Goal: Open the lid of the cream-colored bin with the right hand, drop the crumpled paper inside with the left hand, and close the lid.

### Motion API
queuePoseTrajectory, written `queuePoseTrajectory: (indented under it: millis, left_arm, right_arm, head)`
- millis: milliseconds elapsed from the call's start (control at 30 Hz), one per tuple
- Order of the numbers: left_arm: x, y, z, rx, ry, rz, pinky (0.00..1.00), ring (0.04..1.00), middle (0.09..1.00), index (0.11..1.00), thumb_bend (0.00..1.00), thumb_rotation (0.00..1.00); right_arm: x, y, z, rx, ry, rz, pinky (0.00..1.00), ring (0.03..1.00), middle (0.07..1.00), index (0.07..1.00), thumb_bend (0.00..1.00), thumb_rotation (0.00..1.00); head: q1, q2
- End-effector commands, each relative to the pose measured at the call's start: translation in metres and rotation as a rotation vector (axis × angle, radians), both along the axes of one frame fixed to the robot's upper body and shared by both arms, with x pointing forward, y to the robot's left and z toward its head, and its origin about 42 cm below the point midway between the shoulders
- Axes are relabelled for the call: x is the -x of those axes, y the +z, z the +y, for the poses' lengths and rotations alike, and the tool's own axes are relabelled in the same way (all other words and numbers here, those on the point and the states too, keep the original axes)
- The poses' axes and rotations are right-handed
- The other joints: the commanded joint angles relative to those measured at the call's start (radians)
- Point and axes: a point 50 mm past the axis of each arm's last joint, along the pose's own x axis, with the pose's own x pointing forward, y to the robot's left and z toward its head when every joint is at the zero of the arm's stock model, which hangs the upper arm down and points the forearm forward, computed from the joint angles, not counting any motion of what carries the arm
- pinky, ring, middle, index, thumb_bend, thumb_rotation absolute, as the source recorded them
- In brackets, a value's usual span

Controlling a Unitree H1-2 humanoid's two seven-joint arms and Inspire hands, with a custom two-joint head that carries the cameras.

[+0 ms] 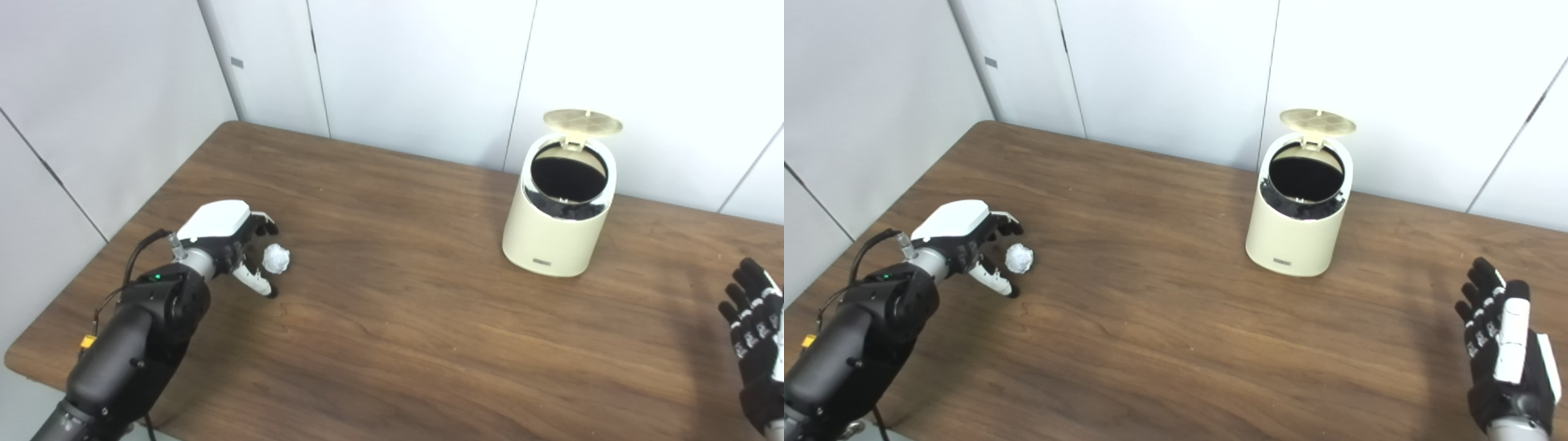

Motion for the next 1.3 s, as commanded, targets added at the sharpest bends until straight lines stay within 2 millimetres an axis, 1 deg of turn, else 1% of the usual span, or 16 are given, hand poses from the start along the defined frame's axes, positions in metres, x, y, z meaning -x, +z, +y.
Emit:
queuePoseTrajectory:
  millis: [0, 133, 333, 367, 467, 533, 667, 833, 967, 1267]
  left_arm:
    - [-0.007, 0.016, 0.006, -0.044, -0.01, -0.066, 0.61, 0.75, 0.784, 0.75, 0.9, 0.08]
    - [-0.006, 0.015, 0.005, -0.026, -0.015, -0.065, 0.63, 0.757, 0.779, 0.738, 0.89, 0.07]
    - [-0.007, 0.015, 0.003, 0.0, -0.005, -0.056, 0.66, 0.772, 0.78, 0.741, 0.87, 0.07]
    - [-0.007, 0.016, 0.003, 0.007, -0.002, -0.056, 0.64, 0.752, 0.765, 0.738, 0.87, 0.06]
    - [-0.008, 0.018, 0.004, 0.017, -0.001, -0.055, 0.63, 0.741, 0.755, 0.735, 0.86, 0.05]
    - [-0.008, 0.019, 0.005, 0.032, -0.002, -0.053, 0.61, 0.707, 0.736, 0.727, 0.85, 0.03]
    - [-0.011, 0.022, 0.006, 0.065, 0.003, -0.037, 0.59, 0.655, 0.706, 0.72, 0.81, 0.0]
    - [-0.014, 0.027, 0.005, 0.087, 0.007, -0.029, 0.58, 0.643, 0.689, 0.713, 0.79, 0.0]
    - [-0.017, 0.031, 0.003, 0.091, 0.0, -0.029, 0.56, 0.626, 0.679, 0.703, 0.77, 0.0]
    - [-0.021, 0.032, 0.002, 0.098, 0.008, -0.019, 0.54, 0.608, 0.666, 0.695, 0.74, 0.0]
  right_arm:
    - [-0.007, 0.018, 0.001, 0.002, 0.005, -0.074, 0.95, 0.955, 0.939, 0.888, 0.51, 1.0]
    - [-0.008, 0.016, 0.0, 0.018, 0.013, -0.068, 0.94, 0.955, 0.94, 0.895, 0.51, 1.0]
    - [-0.009, 0.015, -0.001, 0.013, 0.022, -0.075, 0.95, 0.96, 0.942, 0.894, 0.51, 1.0]
    - [-0.009, 0.015, -0.001, 0.011, 0.022, -0.075, 0.94, 0.955, 0.937, 0.893, 0.52, 1.0]
    - [-0.009, 0.015, 0.0, 0.008, 0.017, -0.073, 0.94, 0.949, 0.931, 0.889, 0.52, 1.0]
    - [-0.008, 0.015, 0.001, 0.01, 0.015, -0.07, 0.94, 0.952, 0.935, 0.89, 0.51, 1.0]
    - [-0.008, 0.014, 0.0, 0.011, 0.022, -0.071, 0.93, 0.952, 0.939, 0.896, 0.51, 1.0]
    - [-0.008, 0.013, 0.0, 0.014, 0.021, -0.065, 0.94, 0.956, 0.941, 0.898, 0.51, 1.0]
    - [-0.009, 0.011, 0.0, 0.011, 0.019, -0.063, 0.96, 0.961, 0.941, 0.902, 0.5, 1.0]
    - [-0.01, 0.01, 0.0, -0.001, 0.017, -0.062, 0.94, 0.952, 0.934, 0.894, 0.51, 1.0]
  head:
    - [-0.001, 0.001]
    - [-0.004, 0.001]
    - [-0.002, 0.002]
    - [-0.002, 0.002]
    - [-0.002, 0.004]
    - [-0.003, 0.005]
    - [-0.002, 0.007]
    - [-0.001, 0.01]
    - [-0.003, 0.013]
    - [-0.001, 0.016]
